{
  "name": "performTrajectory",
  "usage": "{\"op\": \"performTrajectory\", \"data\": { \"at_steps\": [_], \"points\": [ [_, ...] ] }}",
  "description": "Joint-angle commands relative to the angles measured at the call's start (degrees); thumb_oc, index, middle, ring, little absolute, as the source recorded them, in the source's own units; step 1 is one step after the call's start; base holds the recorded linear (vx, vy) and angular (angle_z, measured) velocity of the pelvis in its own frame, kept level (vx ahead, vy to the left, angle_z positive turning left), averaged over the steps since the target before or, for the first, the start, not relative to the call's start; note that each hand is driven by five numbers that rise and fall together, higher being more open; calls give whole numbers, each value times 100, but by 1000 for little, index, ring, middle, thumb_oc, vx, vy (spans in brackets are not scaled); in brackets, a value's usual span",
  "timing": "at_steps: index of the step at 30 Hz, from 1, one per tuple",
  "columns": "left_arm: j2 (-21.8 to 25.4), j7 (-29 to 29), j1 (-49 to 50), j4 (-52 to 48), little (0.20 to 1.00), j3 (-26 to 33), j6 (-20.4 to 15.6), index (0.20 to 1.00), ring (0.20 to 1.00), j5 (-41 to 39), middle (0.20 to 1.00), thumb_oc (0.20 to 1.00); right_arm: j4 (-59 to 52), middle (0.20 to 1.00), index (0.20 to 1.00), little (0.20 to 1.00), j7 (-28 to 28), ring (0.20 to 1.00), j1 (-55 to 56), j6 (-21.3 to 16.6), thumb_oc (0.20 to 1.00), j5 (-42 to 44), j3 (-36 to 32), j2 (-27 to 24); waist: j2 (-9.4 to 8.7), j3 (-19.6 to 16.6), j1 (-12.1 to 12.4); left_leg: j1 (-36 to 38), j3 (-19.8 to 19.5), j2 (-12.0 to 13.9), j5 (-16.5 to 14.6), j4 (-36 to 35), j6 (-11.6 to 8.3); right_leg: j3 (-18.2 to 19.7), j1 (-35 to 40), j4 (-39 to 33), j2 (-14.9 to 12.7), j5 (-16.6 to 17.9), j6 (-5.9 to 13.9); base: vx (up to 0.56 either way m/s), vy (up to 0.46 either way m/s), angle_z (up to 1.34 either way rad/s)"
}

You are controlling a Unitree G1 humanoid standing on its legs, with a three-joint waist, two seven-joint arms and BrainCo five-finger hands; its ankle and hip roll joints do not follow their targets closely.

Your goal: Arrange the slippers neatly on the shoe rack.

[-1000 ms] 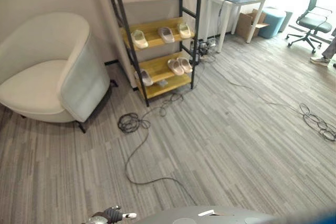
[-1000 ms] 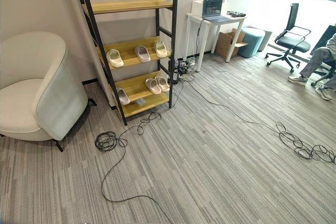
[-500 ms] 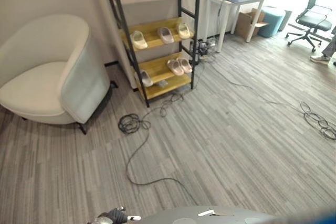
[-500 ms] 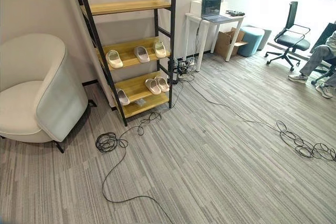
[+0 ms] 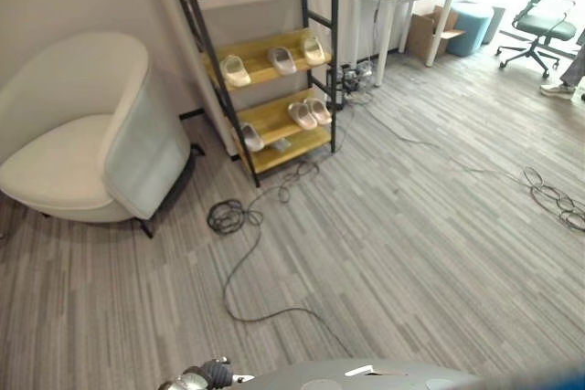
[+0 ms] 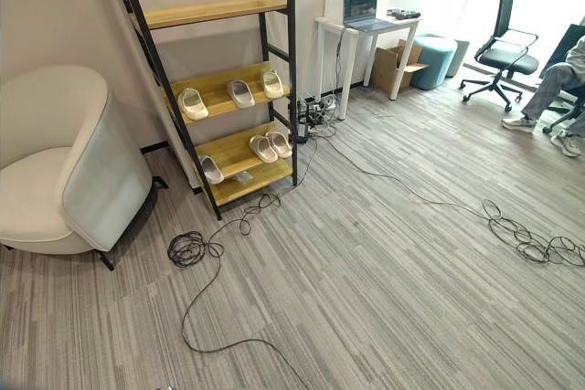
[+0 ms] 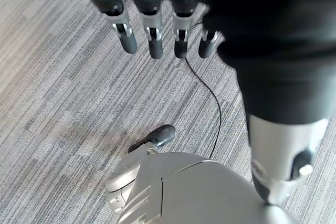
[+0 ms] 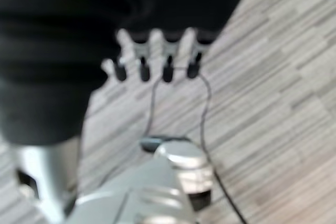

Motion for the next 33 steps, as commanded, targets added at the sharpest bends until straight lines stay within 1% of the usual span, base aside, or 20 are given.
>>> {"op": "performTrajectory", "data": {
  "at_steps": [1, 3, 5, 7, 10, 12, 13, 16, 18, 19, 22, 23, 24, 25, 26, 27, 28, 29, 31, 33],
  "points": [
    [-306, -15, -473, 61, 1000, -290, -106, 1000, 1000, 260, 1000, 1000, 123, 1000, 1000, 1000, -56, 1000, -285, -104, 1000, -28, 81, -269, 109, 336, -93, -287, -62, 567, -269, 1176, -538, 225, 341, 162, 98, -539, 250, -30, -141, 0],
    [-307, -10, -493, 43, 1000, -311, -106, 1000, 1000, 273, 1000, 1000, 125, 1000, 1000, 1000, -51, 1000, -304, -98, 1000, -19, 87, -261, 97, 389, -93, -442, -68, 621, -159, 1516, -606, 260, 366, 193, 121, -543, 215, -28, -112, -4],
    [-322, 19, -571, -21, 1000, -378, -104, 1000, 1000, 286, 1000, 1000, 106, 1000, 1000, 1000, -50, 1000, -352, -85, 1000, 12, 74, -280, 63, 518, -137, -967, -13, 799, 218, 2383, -698, 234, 361, 285, 119, -551, 129, -72, -154, -9],
    [-342, 18, -617, -94, 1000, -460, -94, 1000, 1000, 341, 1000, 1000, 126, 1000, 1000, 1000, -61, 1000, -384, -55, 1000, 25, 78, -287, 20, 596, -172, -1311, 264, 985, 510, 2995, -647, 203, 389, 349, 105, -594, 35, -23, -146, -22],
    [-391, 14, -600, -71, 1000, -502, -96, 1000, 1000, 382, 1000, 1000, 185, 1000, 1000, 1000, -50, 1000, -351, -47, 1000, -16, 88, -310, -3, 680, -71, -1678, 229, 571, 90, 3193, -434, 293, 463, 394, 96, -643, 58, 65, -87, -7],
    [-406, -7, -507, 53, 1000, -425, -94, 1000, 1000, 410, 1000, 1000, 187, 1000, 1000, 1000, -21, 1000, -306, -62, 1000, -48, 83, -308, -31, 639, 29, -1892, 272, 41, -116, 2528, -219, 443, 556, 324, 178, -643, 149, 181, -67, -21],
    [-406, -6, -505, 56, 1000, -426, -97, 1000, 1000, 411, 1000, 1000, 185, 1000, 1000, 1000, -21, 1000, -303, -61, 1000, -49, 82, -307, -41, 650, 39, -1862, 286, 31, -123, 2514, -212, 453, 582, 315, 163, -651, 156, 191, -53, -13],
    [-386, -60, -396, 153, 1000, -307, -95, 1000, 1000, 490, 1000, 1000, 187, 1000, 1000, 1000, 10, 1000, -307, -72, 1000, -84, 141, -267, 52, 576, 220, -2186, 453, -307, 411, 1673, -120, 845, 808, 248, 509, -689, 128, 204, -73, -48],
    [-336, -72, -327, 160, 1000, -253, -114, 1000, 1000, 523, 1000, 1000, 187, 1000, 1000, 1000, 31, 1000, -300, -87, 1000, -86, 168, -243, 97, 521, 372, -2336, 688, -412, 701, 1196, -137, 1167, 980, 262, 724, -746, 66, 344, -101, -75],
    [-307, -58, -276, 140, 1000, -237, -133, 1000, 1000, 541, 1000, 1000, 184, 1000, 1000, 1000, 33, 1000, -276, -88, 1000, -94, 159, -209, 111, 467, 490, -2428, 1017, -455, 823, 958, -107, 1390, 1146, 332, 852, -823, 13, 325, -68, -102],
    [-304, -60, -239, 130, 1000, -217, -129, 1000, 1000, 549, 1000, 1000, 202, 1000, 1000, 1000, 41, 1000, -271, -71, 1000, -136, 170, -166, 87, 383, 637, -2533, 1252, -453, 847, 935, -47, 1655, 1328, 430, 902, -856, -27, 388, -42, -123],
    [-255, -51, -211, 134, 1000, -121, -102, 1000, 1000, 532, 1000, 1000, 237, 1000, 1000, 1000, 71, 1000, -228, -44, 1000, -242, 200, -47, 1, 209, 728, -2450, 1232, -473, 835, 807, 156, 1821, 1457, 563, 900, -836, -10, 289, -12, -93],
    [-249, -51, -206, 132, 1000, -123, -102, 1000, 1000, 532, 1000, 1000, 235, 1000, 1000, 1000, 70, 1000, -223, -44, 1000, -243, 201, -41, -13, 205, 735, -2443, 1241, -481, 834, 798, 158, 1826, 1457, 569, 889, -847, -9, 508, -10, -70],
    [-190, -41, -219, 111, 1000, -86, -107, 1000, 1000, 504, 1000, 1000, 269, 1000, 1000, 1000, 81, 1000, -178, -20, 1000, -341, 226, 7, -219, 108, 694, -2363, 1214, -623, 726, 872, 317, 1737, 1401, 885, 776, -682, 156, 217, -2, -33],
    [-188, -41, -219, 110, 1000, -84, -107, 1000, 1000, 505, 1000, 1000, 269, 1000, 1000, 1000, 80, 1000, -180, -20, 1000, -341, 227, 9, -200, 86, 720, -2395, 1228, -581, 740, 875, 305, 1767, 1365, 887, 801, -652, 150, 424, -9, -17],
    [-150, -26, -227, 57, 1000, -45, -115, 1000, 1000, 487, 1000, 1000, 240, 1000, 1000, 1000, 124, 1000, -168, -25, 1000, -385, 253, 50, -417, 16, 699, -2333, 1250, -686, 535, 994, 391, 1771, 1279, 1254, 676, -300, 540, 193, -15, -13],
    [-148, -26, -228, 56, 1000, -43, -115, 1000, 1000, 487, 1000, 1000, 240, 1000, 1000, 1000, 123, 1000, -170, -25, 1000, -384, 254, 52, -400, 0, 727, -2358, 1268, -646, 548, 997, 379, 1803, 1251, 1250, 700, -268, 535, 416, 4, -27],
    [-155, -8, -230, -24, 1000, -25, -134, 1000, 1000, 418, 1000, 1000, 163, 1000, 1000, 1000, 127, 1000, -226, -41, 1000, -477, 308, 75, -529, 2, 755, -2242, 1297, -732, 334, 1077, 467, 1741, 1149, 1724, 632, 139, 971, 292, 19, -29],
    [-164, 26, -293, -53, 1000, -35, -130, 1000, 1000, 351, 1000, 1000, 56, 1000, 1000, 1000, 140, 1000, -326, -53, 1000, -546, 312, 30, -503, 69, 729, -2042, 1215, -696, 140, 1130, 503, 1385, 742, 2570, 674, 593, 1609, 331, -2, -24],
    [-203, 40, -375, -70, 1000, -102, -112, 1000, 1000, 364, 1000, 1000, -52, 1000, 1000, 1000, 158, 1000, -368, -62, 1000, -585, 269, -3, -383, 184, 605, -1729, 1000, -542, -33, 1208, 454, 637, 310, 3508, 708, 974, 1690, 228, -69, -8]
  ]
}}
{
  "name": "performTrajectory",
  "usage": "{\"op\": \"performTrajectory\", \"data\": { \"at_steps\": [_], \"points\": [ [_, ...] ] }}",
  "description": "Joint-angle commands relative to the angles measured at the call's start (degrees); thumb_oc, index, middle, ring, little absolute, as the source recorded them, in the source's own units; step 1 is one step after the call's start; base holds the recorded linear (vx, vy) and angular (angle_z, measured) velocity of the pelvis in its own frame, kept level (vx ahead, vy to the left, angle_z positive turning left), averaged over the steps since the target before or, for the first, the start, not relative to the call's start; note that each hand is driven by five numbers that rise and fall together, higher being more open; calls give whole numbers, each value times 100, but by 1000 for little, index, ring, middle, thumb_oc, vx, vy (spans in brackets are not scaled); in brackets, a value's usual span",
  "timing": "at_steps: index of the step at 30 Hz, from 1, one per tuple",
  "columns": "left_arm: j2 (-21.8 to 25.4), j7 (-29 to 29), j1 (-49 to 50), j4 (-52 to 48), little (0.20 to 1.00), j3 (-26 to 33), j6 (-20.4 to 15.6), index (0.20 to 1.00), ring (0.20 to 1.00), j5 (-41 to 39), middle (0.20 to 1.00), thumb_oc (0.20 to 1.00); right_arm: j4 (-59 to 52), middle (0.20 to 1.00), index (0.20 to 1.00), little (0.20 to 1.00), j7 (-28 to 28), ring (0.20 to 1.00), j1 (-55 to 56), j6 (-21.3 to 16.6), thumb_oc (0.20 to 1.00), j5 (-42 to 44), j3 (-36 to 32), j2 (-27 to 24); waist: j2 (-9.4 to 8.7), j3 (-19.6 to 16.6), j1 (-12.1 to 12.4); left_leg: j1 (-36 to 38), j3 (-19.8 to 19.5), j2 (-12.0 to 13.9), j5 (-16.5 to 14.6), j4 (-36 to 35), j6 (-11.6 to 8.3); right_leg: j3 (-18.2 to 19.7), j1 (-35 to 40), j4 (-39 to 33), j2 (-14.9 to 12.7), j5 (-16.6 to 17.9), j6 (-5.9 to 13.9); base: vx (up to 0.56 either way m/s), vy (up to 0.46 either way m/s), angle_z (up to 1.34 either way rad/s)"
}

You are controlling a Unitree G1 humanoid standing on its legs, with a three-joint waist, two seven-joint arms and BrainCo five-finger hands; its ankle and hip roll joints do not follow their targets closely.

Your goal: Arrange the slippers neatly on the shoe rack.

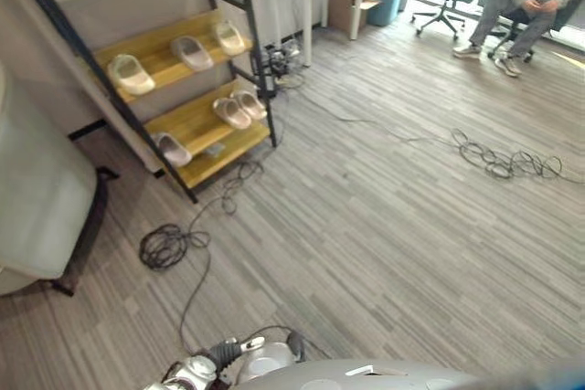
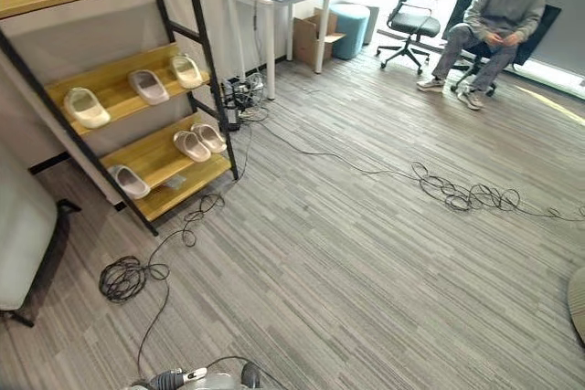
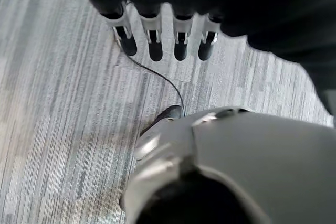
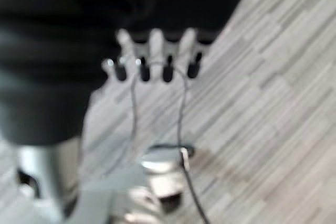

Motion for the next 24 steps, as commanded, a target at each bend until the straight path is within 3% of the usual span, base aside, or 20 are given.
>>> {"op": "performTrajectory", "data": {
  "at_steps": [1, 2, 3, 4, 5, 6, 7, 8, 10, 11, 12, 16, 20, 21, 24],
  "points": [
    [-42, 47, -175, 117, 1000, -102, -17, 1000, 1000, -13, 1000, 1000, -449, 1000, 1000, 1000, 55, 1000, -14, -41, 1000, -122, -132, -256, 51, 168, -87, -630, -292, -436, 214, 286, -11, -720, 884, 248, 309, 2945, 351, 301, 42, 12],
    [-59, 51, -199, 133, 1000, -168, 28, 1000, 1000, 79, 1000, 1000, -635, 1000, 1000, 1000, 71, 1000, -68, -49, 1000, -262, -84, -281, 273, 275, -197, -213, -463, -295, 29, 283, 47, -1241, 440, 1051, 197, 3023, 351, 203, 65, 21],
    [-62, 50, -201, 133, 1000, -166, 28, 1000, 1000, 80, 1000, 1000, -635, 1000, 1000, 1000, 71, 1000, -70, -48, 1000, -262, -84, -283, 294, 263, -193, -231, -464, -271, 43, 279, 41, -1240, 427, 1028, 219, 3054, 351, 469, 212, 23],
    [-99, 42, -219, 160, 1000, -220, 43, 1000, 1000, 110, 1000, 1000, -733, 1000, 1000, 1000, 10, 1000, -118, -94, 1000, -310, -56, -284, 486, 373, -330, 223, -606, -246, -102, 199, 92, -1620, -72, 1288, -313, 2687, 351, 256, 147, 21],
    [-101, 42, -221, 161, 1000, -218, 43, 1000, 1000, 110, 1000, 1000, -732, 1000, 1000, 1000, 10, 1000, -120, -94, 1000, -310, -56, -285, 498, 369, -334, 215, -611, -234, -94, 195, 89, -1625, -74, 1270, -302, 2705, 351, 409, 195, 15],
    [-130, 52, -249, 168, 1000, -238, 44, 1000, 1000, 117, 1000, 1000, -762, 1000, 1000, 1000, -18, 1000, -144, -115, 1000, -284, -46, -296, 580, 419, -401, 407, -733, -214, -176, 147, 90, -1754, -318, 1144, -591, 2296, 166, 443, 4, 27],
    [-190, 41, -311, 175, 1000, -295, 48, 1000, 1000, 141, 1000, 1000, -745, 1000, 1000, 1000, -39, 1000, -135, -124, 1000, -237, -44, -285, 701, 461, -513, 631, -998, -158, -297, 179, 3, -1867, -766, 537, -835, 1660, -334, 454, -1, 24],
    [-194, 42, -310, 178, 1000, -296, 47, 1000, 1000, 141, 1000, 1000, -744, 1000, 1000, 1000, -38, 1000, -134, -124, 1000, -237, -44, -287, 685, 478, -545, 648, -1028, -180, -324, 197, 3, -1893, -745, 578, -864, 1605, -335, 446, -96, 32],
    [-229, 19, -368, 197, 1000, -380, 32, 1000, 1000, 222, 1000, 1000, -705, 1000, 1000, 1000, -25, 1000, -115, -102, 1000, -199, -31, -302, 622, 532, -713, 878, -1296, -221, -556, 253, -102, -1586, -889, -520, -1083, 1587, -439, 410, -228, 52],
    [-245, 16, -385, 226, 1000, -450, -6, 1000, 1000, 307, 1000, 1000, -632, 1000, 1000, 1000, 3, 1000, -92, -69, 1000, -215, 15, -315, 544, 538, -808, 1032, -1506, -230, -721, 209, -205, -1096, -1055, -1440, -1292, 1846, -412, 543, -346, 79],
    [-267, 1, -387, 267, 1000, -462, -23, 1000, 1000, 352, 1000, 1000, -568, 1000, 1000, 1000, 28, 1000, -73, -41, 1000, -261, 49, -310, 549, 557, -865, 1180, -1630, -181, -815, 170, -259, -885, -1154, -1797, -1384, 2021, -364, 404, -244, 76],
    [-279, -13, -376, 346, 1000, -503, -29, 1000, 1000, 431, 1000, 1000, -339, 1000, 1000, 1000, 94, 1000, 77, 61, 1000, -397, 31, -274, 562, 504, -1045, 1572, -1996, -8, -1021, 52, -386, -611, -1277, -2248, -1470, 2351, -205, 342, -235, 80],
    [-248, 9, -244, 388, 1000, -502, -20, 1000, 1000, 482, 1000, 1000, -301, 1000, 1000, 1000, 124, 1000, 159, 83, 1000, -381, 13, -262, 506, 348, -1047, 1751, -2355, 210, -948, 18, -541, -328, -1128, -1971, -1196, 2368, -210, 260, -281, 78],
    [-230, 2, -180, 415, 1000, -469, -2, 1000, 1000, 461, 1000, 1000, -298, 1000, 1000, 1000, 114, 1000, 168, 83, 1000, -320, -6, -313, 517, 268, -1016, 1763, -2542, 476, -822, 125, -675, -391, -1016, -1884, -1006, 2218, -298, 309, -466, 33],
    [-230, 14, -144, 369, 1000, -453, 14, 1000, 1000, 383, 1000, 1000, -324, 1000, 1000, 1000, 74, 1000, 135, 67, 1000, -332, 118, -388, 505, 259, -919, 1297, -2712, 775, -182, 1109, -907, -610, -689, -1916, -745, 1945, -620, 195, -360, 24]
  ]
}}
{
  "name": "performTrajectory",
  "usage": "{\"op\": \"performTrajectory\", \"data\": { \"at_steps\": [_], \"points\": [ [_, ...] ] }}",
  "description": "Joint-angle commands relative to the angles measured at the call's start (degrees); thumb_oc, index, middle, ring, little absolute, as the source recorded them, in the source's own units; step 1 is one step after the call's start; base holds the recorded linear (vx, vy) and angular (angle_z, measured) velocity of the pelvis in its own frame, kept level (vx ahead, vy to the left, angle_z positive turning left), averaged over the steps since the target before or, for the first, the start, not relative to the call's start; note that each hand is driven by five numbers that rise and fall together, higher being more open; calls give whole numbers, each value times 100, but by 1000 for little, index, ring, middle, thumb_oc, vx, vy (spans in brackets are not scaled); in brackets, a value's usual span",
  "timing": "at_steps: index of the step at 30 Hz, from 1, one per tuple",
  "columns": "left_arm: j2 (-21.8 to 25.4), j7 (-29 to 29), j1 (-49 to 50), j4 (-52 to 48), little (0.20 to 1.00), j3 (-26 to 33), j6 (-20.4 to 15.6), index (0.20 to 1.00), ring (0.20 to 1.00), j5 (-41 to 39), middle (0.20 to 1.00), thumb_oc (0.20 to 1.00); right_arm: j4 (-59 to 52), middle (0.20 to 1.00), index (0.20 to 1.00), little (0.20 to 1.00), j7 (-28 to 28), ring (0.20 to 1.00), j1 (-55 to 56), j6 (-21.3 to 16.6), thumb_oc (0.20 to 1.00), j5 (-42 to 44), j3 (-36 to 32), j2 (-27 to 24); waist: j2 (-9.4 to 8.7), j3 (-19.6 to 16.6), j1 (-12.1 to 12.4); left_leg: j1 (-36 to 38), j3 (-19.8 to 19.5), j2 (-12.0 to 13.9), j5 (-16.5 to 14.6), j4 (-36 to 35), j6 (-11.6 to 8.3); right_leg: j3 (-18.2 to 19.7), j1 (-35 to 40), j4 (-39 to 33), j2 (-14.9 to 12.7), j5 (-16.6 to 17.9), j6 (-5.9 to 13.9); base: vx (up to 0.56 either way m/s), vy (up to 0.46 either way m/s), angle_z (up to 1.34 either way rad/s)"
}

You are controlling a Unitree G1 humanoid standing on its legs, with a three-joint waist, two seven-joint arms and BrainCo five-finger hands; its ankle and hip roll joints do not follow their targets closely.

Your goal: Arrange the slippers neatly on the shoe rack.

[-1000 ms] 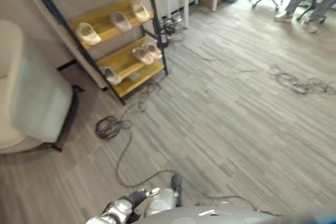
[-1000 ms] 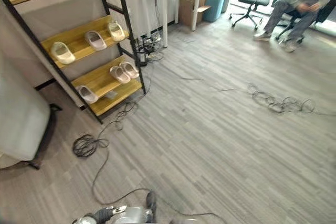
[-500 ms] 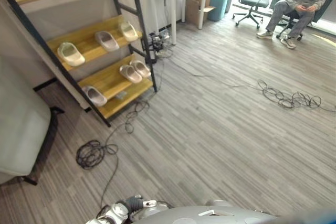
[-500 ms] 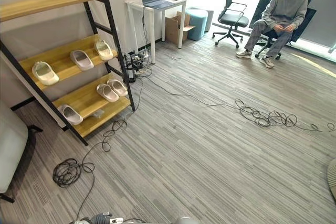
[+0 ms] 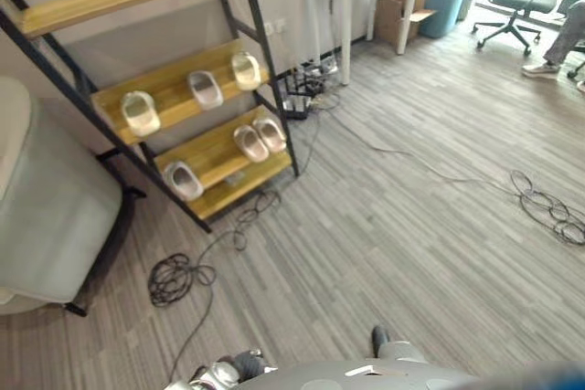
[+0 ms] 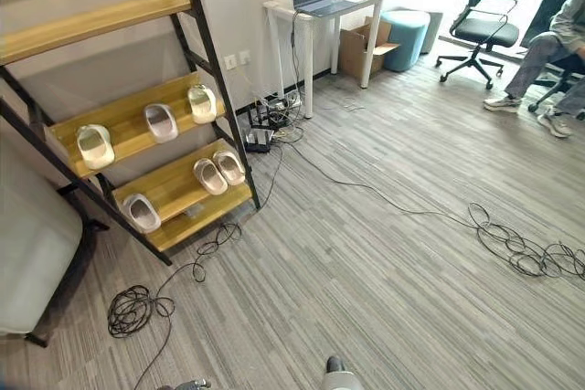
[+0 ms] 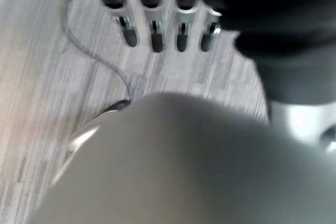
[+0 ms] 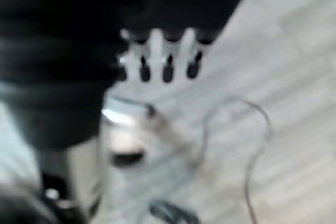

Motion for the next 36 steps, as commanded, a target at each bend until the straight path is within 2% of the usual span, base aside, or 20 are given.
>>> {"op": "performTrajectory", "data": {
  "at_steps": [1, 3, 4, 6, 7, 8, 10, 12, 15, 17, 21, 25, 26, 28, 29, 30, 32, 33, 34, 36],
  "points": [
    [218, 11, -71, -75, 1000, -110, 21, 1000, 1000, 118, 1000, 1000, 108, 1000, 1000, 1000, 5, 1000, 95, 16, 1000, 41, 34, 37, -179, 23, 72, -388, -36, -345, 299, 678, 611, 485, -414, 383, 37, -53, 243, 99, -240, 22],
    [241, 56, -147, -191, 1000, -107, 50, 1000, 1000, 29, 1000, 1000, 26, 1000, 1000, 1000, -61, 1000, -4, 2, 1000, -49, 213, -10, -329, 233, 217, -1153, -34, -269, 996, 2069, 638, 241, -1, 218, 58, -177, 12, 50, -348, 44],
    [276, 94, -192, -296, 1000, -112, 58, 1000, 1000, -42, 1000, 1000, -53, 1000, 1000, 1000, -77, 1000, -52, -24, 1000, -98, 304, -26, -438, 361, 278, -1474, 219, -188, 1137, 2615, 742, 159, 152, 170, 41, -176, -83, 43, -451, 66],
    [313, 124, -220, -381, 1000, -81, 65, 1000, 1000, -83, 1000, 1000, -107, 1000, 1000, 1000, -112, 1000, -183, -42, 1000, -165, 415, -48, -561, 481, 369, -1719, 1054, 253, 1108, 2969, 849, -91, 502, 54, 123, -343, -248, 160, -428, 69],
    [333, 98, -226, -384, 1000, -72, 73, 1000, 1000, -76, 1000, 1000, -151, 1000, 1000, 1000, -119, 1000, -230, -76, 1000, -244, 475, -97, -615, 504, 491, -1981, 1614, 355, 961, 2822, 790, -288, 727, 56, 186, -508, -308, 273, -306, 53],
    [341, 85, -197, -352, 1000, -61, 68, 1000, 1000, -50, 1000, 1000, -179, 1000, 1000, 1000, -122, 1000, -255, -88, 1000, -300, 510, -104, -622, 543, 563, -2105, 1765, 235, 746, 2754, 800, -341, 840, 84, 235, -600, -292, 225, -189, 48],
    [365, 80, -172, -304, 1000, -15, 66, 1000, 1000, -57, 1000, 1000, -215, 1000, 1000, 1000, -129, 1000, -301, -114, 1000, -353, 561, -81, -674, 527, 638, -2205, 1948, 64, 663, 2408, 819, -409, 921, 80, 239, -667, -259, 186, -80, 51],
    [447, 100, -214, -255, 1000, 148, 86, 1000, 1000, -136, 1000, 1000, -262, 1000, 1000, 1000, -125, 1000, -401, -129, 1000, -576, 792, -11, -768, 494, 882, -2531, 2233, -31, 678, 1826, 785, -591, 1185, -28, 268, -830, -211, 292, -103, 24],
    [523, 61, -252, -238, 1000, 218, 100, 1000, 1000, -132, 1000, 1000, -306, 1000, 1000, 1000, -123, 1000, -499, -130, 1000, -867, 1113, 108, -805, 424, 1201, -2810, 2252, -178, 925, 1045, 750, -667, 1469, -140, 363, -968, -184, 317, -9, 25],
    [572, 75, -221, -182, 1000, 299, 106, 1000, 1000, -145, 1000, 1000, -344, 1000, 1000, 1000, -94, 1000, -543, -142, 1000, -1047, 1289, 175, -798, 381, 1482, -2982, 1939, -228, 1389, 380, 615, -602, 1824, -265, 440, -1099, -163, 437, 93, 23],
    [593, 65, -112, -21, 1000, 461, 164, 1000, 1000, -142, 1000, 1000, -330, 1000, 1000, 1000, -70, 1000, -512, -150, 1000, -1072, 1254, 284, -875, 245, 1569, -2897, 1923, -212, 1601, -151, 614, -529, 2104, -402, 368, -1185, -48, 362, 143, -3],
    [618, 45, -92, -11, 1000, 462, 187, 1000, 1000, -75, 1000, 1000, -264, 1000, 1000, 1000, -58, 1000, -406, -125, 1000, -1057, 1182, 367, -1002, 105, 1517, -2997, 2018, -337, 1540, 43, 692, -554, 2016, -287, 193, -1163, 86, 318, 231, -10],
    [623, 55, -73, -23, 1000, 480, 172, 1000, 1000, -96, 1000, 1000, -232, 1000, 1000, 1000, -26, 1000, -345, -117, 1000, -1019, 1129, 416, -1090, 23, 1516, -3025, 2004, -475, 1352, 191, 790, -567, 2003, -187, 7, -999, 244, 231, 179, 6],
    [625, 52, -76, -43, 1000, 478, 166, 1000, 1000, -111, 1000, 1000, -237, 1000, 1000, 1000, -19, 1000, -326, -116, 1000, -1008, 1094, 431, -1142, -16, 1520, -3035, 2028, -556, 1200, 276, 868, -570, 1969, -99, -102, -860, 344, 271, 231, 5],
    [627, 62, -98, -71, 1000, 469, 156, 1000, 1000, -117, 1000, 1000, -237, 1000, 1000, 1000, -10, 1000, -324, -121, 1000, -1000, 1074, 453, -1196, -48, 1531, -3019, 2056, -658, 1075, 328, 949, -560, 1916, 46, -214, -622, 463, 388, 382, 2],
    [629, 68, -157, -144, 1000, 444, 141, 1000, 1000, -156, 1000, 1000, -261, 1000, 1000, 1000, 12, 1000, -335, -117, 1000, -991, 1045, 454, -1234, -60, 1514, -2867, 2080, -855, 847, 346, 1093, -585, 1711, 530, -375, -144, 673, 370, 387, 2],
    [631, 79, -228, -197, 1000, 428, 132, 1000, 1000, -187, 1000, 1000, -270, 1000, 1000, 1000, 14, 1000, -354, -121, 1000, -989, 1008, 435, -1211, -62, 1490, -2794, 2053, -931, 778, 298, 1153, -558, 1507, 890, -412, 194, 798, 207, 241, 4],
    [641, 119, -306, -257, 1000, 415, 130, 1000, 1000, -229, 1000, 1000, -293, 1000, 1000, 1000, 8, 1000, -376, -107, 1000, -963, 966, 412, -1177, -2, 1439, -2679, 2017, -1020, 680, 283, 1229, -547, 1337, 1320, -468, 528, 908, 263, 289, 25],
    [655, 146, -394, -326, 1000, 363, 109, 1000, 1000, -274, 1000, 1000, -338, 1000, 1000, 1000, -13, 1000, -424, -109, 1000, -923, 891, 374, -1008, 35, 1342, -2443, 1926, -1079, 564, 184, 1341, -586, 1032, 1918, -460, 793, 921, 266, 290, 42],
    [660, 158, -430, -357, 1000, 334, 96, 1000, 1000, -294, 1000, 1000, -349, 1000, 1000, 1000, -28, 1000, -431, -119, 1000, -920, 873, 360, -909, 82, 1245, -2190, 1827, -1134, 476, 97, 1391, -600, 773, 2270, -460, 801, 868, 282, 226, 55]
  ]
}}
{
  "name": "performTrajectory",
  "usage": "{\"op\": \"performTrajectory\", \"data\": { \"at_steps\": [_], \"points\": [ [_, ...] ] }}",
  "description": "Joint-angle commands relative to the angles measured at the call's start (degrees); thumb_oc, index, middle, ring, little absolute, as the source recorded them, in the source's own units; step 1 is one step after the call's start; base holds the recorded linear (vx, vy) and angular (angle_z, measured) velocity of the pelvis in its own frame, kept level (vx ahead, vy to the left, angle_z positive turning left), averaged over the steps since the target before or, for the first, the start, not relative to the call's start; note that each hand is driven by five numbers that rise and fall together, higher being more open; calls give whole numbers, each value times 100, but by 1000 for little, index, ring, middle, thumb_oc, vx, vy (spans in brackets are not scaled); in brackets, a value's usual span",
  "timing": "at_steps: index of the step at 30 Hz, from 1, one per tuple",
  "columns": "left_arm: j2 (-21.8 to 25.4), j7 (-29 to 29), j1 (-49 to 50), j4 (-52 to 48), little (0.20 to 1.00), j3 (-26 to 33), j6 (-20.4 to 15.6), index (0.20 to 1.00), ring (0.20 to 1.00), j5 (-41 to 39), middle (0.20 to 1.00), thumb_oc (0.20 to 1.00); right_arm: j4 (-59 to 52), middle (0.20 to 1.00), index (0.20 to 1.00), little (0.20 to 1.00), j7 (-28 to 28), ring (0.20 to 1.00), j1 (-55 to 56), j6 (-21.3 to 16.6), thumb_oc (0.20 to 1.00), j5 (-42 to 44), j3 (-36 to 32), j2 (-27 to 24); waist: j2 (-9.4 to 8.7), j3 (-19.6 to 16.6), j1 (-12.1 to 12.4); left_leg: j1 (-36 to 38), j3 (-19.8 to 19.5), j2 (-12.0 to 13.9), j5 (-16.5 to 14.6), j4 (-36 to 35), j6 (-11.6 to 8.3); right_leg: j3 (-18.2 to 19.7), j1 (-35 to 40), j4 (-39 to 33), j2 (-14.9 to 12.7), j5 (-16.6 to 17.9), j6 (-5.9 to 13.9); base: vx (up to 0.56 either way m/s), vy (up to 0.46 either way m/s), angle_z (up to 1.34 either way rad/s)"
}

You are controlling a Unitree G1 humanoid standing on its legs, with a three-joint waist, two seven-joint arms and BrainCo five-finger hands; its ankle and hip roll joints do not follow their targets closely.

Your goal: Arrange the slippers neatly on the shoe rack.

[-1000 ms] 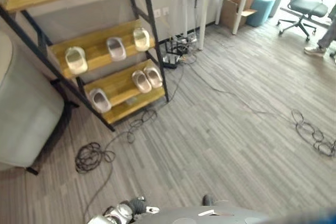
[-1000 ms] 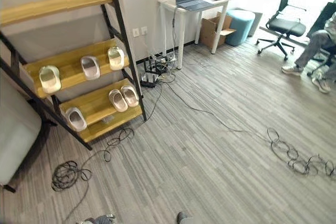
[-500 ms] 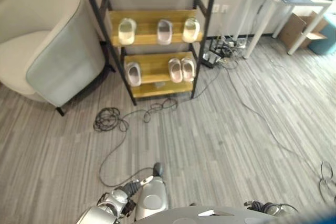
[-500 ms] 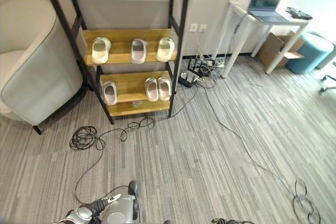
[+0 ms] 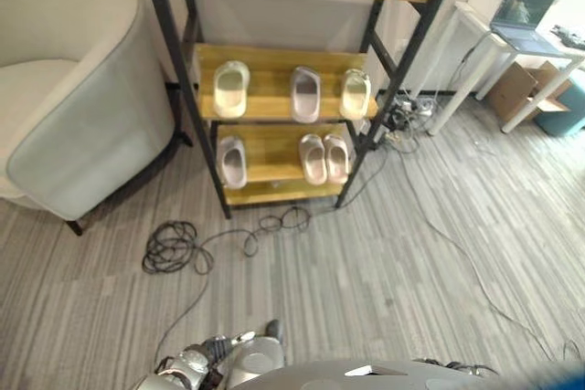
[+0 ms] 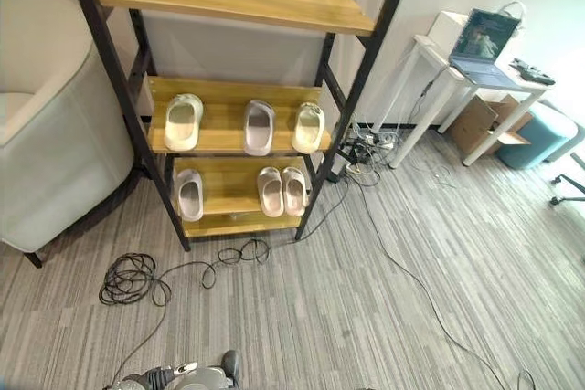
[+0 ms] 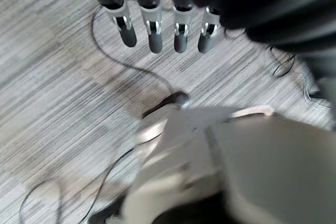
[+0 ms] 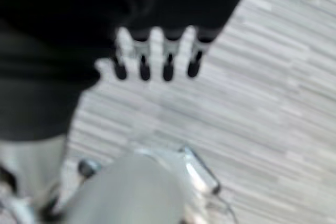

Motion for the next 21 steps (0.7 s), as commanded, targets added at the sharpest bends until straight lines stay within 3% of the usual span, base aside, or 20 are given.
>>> {"op": "performTrajectory", "data": {
  "at_steps": [1, 4, 7, 9, 12, 15, 21],
  "points": [
    [-28, 96, -221, -119, 1000, -3, -117, 1000, 1000, -173, 1000, 1000, -292, 1000, 1000, 1000, 60, 1000, 22, 12, 1000, 38, -40, -216, 307, 261, -91, -126, -306, 23, -404, 561, -271, -70, -213, -380, 289, 1172, -214, 391, 241, 41],
    [-34, 142, -342, -151, 1000, -23, -148, 1000, 1000, -212, 1000, 1000, -276, 1000, 1000, 1000, 77, 1000, 78, 14, 1000, 42, -7, -207, 565, 402, -458, 489, -798, -78, -497, 344, -301, -98, -967, -592, 516, 399, -519, 412, 149, 62],
    [-62, 138, -372, -121, 1000, -52, -171, 1000, 1000, -177, 1000, 1000, -261, 1000, 1000, 1000, 87, 1000, 99, 26, 1000, 20, 15, -223, 587, 486, -617, 754, -1107, -139, -619, 298, -332, -119, -1135, -906, 513, 157, -598, 322, 13, 103],
    [-153, 96, -319, -7, 1000, -116, -194, 1000, 1000, -102, 1000, 1000, -257, 1000, 1000, 1000, 92, 1000, 109, 42, 1000, -30, 44, -245, 549, 514, -729, 998, -1395, -225, -765, 270, -389, -17, -1371, -1674, 414, 335, -587, 309, -48, 91],
    [-174, 87, -276, 50, 1000, -113, -199, 1000, 1000, -82, 1000, 1000, -253, 1000, 1000, 1000, 97, 1000, 121, 46, 1000, -52, 56, -260, 554, 542, -777, 1115, -1514, -237, -834, 278, -413, 26, -1400, -1928, 421, 421, -571, 234, -55, 60],
    [-174, 40, -135, 298, 1000, -9, -173, 1000, 1000, 15, 1000, 1000, -267, 1000, 1000, 1000, 137, 1000, 134, 72, 1000, -134, 63, -308, 510, 529, -939, 1493, -1931, -276, -1030, 303, -513, 340, -1641, -2713, 425, 855, -422, 369, -126, 66],
    [-94, 34, 28, 379, 1000, 77, -176, 1000, 1000, 108, 1000, 1000, -308, 1000, 1000, 1000, 122, 1000, 204, 51, 1000, -243, 83, -374, 455, 293, -1001, 1903, -2203, -151, -1081, 238, -661, 277, -1512, -2772, 461, 971, -512, 204, -127, 55]
  ]
}}
